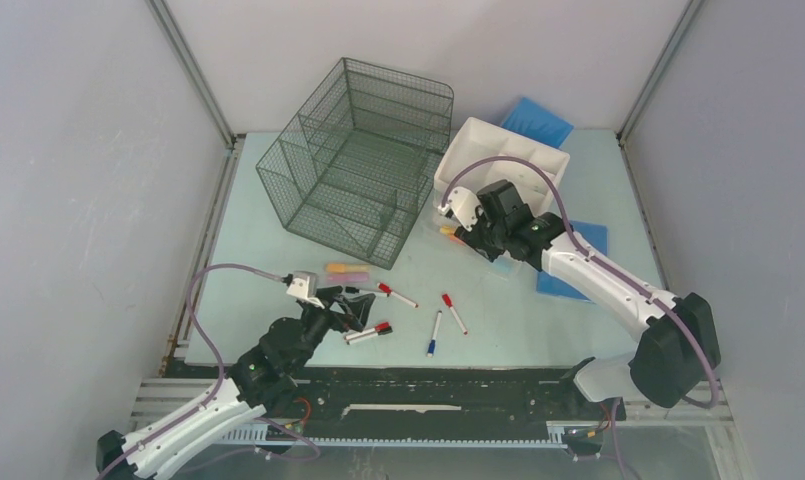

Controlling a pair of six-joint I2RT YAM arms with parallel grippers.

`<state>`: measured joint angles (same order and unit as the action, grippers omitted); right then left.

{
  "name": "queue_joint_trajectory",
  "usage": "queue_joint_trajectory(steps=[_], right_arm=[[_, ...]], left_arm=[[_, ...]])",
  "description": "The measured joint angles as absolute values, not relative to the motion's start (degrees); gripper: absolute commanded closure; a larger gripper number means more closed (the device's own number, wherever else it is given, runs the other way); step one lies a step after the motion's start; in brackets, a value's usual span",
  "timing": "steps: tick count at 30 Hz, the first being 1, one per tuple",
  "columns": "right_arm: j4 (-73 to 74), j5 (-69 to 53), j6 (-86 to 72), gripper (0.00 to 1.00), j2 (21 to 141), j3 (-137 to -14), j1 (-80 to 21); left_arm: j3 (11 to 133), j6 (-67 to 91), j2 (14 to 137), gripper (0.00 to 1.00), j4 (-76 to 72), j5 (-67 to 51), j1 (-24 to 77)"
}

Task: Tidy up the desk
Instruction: Place the stationery in the drawer.

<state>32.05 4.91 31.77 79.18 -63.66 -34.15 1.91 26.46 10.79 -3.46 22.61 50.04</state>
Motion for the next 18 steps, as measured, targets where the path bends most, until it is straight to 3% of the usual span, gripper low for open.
queue_joint_trajectory(steps=[4, 18], right_arm=[[32.14, 3.36, 30.98, 0.35, 79.15, -63.00, -33.19], [38.89, -19.38, 35.40, 0.34, 70.54, -63.00, -32.40]], left_arm=[[1.91, 28.12, 10.70, 0.00, -2.33, 22.81, 49.95], [1.52, 39.07, 10.90, 0.00, -2.33, 21.58, 47.94]])
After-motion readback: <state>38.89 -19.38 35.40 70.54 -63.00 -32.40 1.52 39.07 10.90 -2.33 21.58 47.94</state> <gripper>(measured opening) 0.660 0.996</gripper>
